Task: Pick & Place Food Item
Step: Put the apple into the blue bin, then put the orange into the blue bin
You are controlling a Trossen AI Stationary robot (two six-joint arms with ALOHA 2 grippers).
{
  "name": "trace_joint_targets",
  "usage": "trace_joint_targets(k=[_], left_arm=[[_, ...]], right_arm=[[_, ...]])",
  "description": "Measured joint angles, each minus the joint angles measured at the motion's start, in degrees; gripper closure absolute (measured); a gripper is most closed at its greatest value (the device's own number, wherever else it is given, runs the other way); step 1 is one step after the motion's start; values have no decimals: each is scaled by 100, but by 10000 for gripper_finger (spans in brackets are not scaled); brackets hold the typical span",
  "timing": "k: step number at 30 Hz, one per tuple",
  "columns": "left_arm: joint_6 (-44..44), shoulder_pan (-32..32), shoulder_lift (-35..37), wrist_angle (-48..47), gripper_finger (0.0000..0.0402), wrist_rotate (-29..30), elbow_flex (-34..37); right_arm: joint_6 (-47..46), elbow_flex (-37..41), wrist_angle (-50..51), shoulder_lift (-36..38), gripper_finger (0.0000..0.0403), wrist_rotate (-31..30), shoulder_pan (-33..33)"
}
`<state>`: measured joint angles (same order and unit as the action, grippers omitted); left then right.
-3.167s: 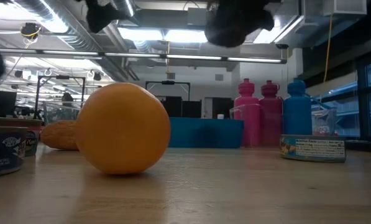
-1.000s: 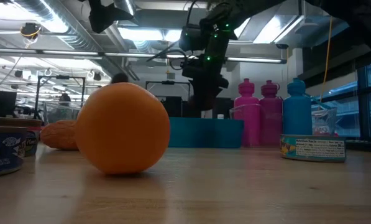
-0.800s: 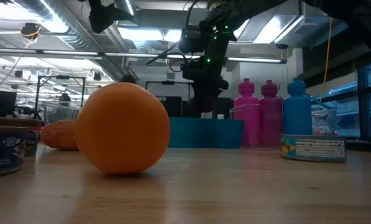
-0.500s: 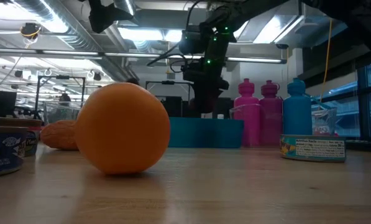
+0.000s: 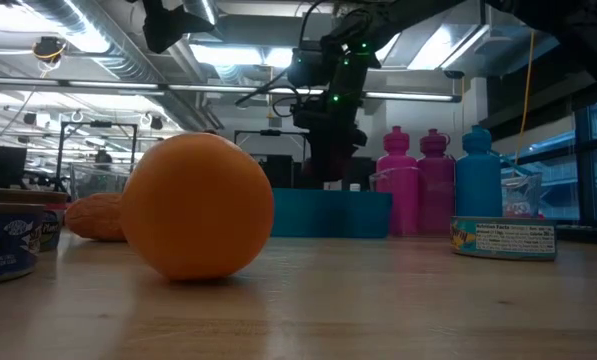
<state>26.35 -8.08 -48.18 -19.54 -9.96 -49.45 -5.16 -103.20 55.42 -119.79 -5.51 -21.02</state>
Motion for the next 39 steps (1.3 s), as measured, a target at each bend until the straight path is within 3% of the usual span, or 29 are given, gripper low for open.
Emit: trace_joint_targets(k=[4,7,20,28,39], left_arm=[[0,0,2,-1,71,-2,0],[0,0,0,-1,71,-13,0],[-20,0,2,-26,71,-27,0],[-18,0,2,-259,71,-166,0],[-61,0,2,-318,71,-170,0]], right_arm=[[-152,0,-1,0,36,-1,0],[-190,0,-2,0,13,-91,0],[-336,2,1,24,52,-241,11],[-335,4,-7,398,143,-260,241],[-636,4,-101,1372,347,15,827]])
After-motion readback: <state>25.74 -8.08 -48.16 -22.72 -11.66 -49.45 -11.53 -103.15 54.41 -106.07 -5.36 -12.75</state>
